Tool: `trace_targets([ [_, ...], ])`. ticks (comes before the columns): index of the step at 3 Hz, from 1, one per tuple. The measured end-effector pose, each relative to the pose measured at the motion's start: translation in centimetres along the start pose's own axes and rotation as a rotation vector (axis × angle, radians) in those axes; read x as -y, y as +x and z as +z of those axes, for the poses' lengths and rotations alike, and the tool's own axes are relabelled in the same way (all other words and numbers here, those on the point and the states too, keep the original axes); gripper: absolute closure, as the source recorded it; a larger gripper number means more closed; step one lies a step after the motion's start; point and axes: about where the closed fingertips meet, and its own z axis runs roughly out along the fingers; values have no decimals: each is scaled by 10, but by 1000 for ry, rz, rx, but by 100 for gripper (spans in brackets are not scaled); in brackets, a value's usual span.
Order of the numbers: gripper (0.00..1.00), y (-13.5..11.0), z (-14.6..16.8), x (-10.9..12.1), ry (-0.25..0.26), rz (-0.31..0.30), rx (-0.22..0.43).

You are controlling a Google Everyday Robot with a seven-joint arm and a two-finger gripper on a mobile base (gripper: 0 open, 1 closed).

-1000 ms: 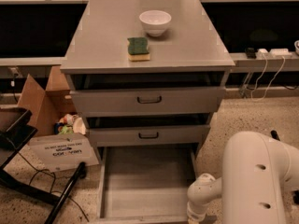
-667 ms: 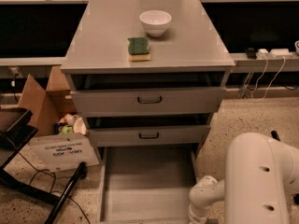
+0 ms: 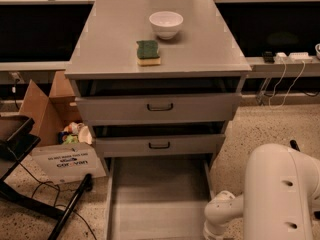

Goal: Open bottom drawer

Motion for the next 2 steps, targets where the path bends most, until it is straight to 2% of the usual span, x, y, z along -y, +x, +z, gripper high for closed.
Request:
trace_targets([
  [2,16,0,0,0,0,0,0],
])
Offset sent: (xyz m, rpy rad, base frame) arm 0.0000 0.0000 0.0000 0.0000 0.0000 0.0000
